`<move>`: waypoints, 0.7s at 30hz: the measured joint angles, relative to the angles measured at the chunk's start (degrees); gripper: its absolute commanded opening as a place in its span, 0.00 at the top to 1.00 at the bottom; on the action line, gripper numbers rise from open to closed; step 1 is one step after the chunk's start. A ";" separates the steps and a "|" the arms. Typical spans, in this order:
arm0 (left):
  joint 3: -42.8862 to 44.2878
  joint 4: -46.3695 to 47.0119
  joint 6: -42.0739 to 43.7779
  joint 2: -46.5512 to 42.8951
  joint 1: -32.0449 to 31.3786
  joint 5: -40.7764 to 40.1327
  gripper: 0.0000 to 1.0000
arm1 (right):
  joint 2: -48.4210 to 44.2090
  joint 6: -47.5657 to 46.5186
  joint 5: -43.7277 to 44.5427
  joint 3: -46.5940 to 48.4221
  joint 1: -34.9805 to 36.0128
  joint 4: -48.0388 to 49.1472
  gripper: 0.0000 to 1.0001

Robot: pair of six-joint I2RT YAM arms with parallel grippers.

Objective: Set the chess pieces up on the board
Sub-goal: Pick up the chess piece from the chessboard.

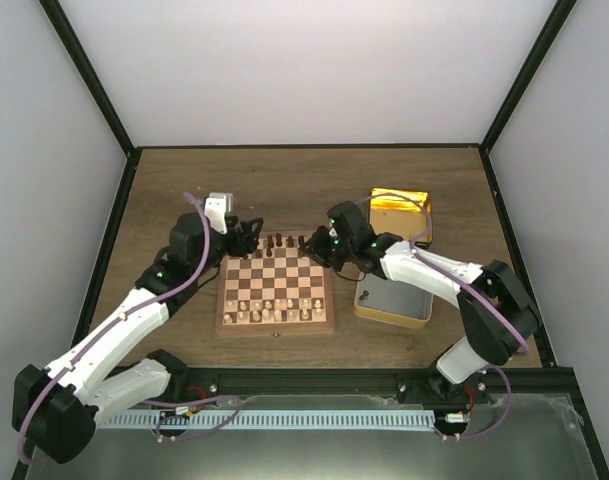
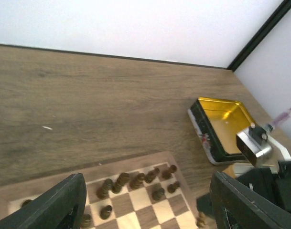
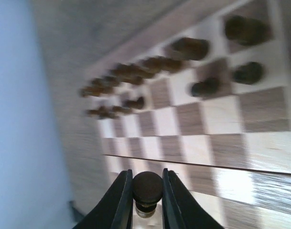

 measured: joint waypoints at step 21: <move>-8.72 14.56 -31.19 3.54 0.00 11.34 0.49 | 3.39 37.97 -20.52 -5.46 -1.05 41.70 0.90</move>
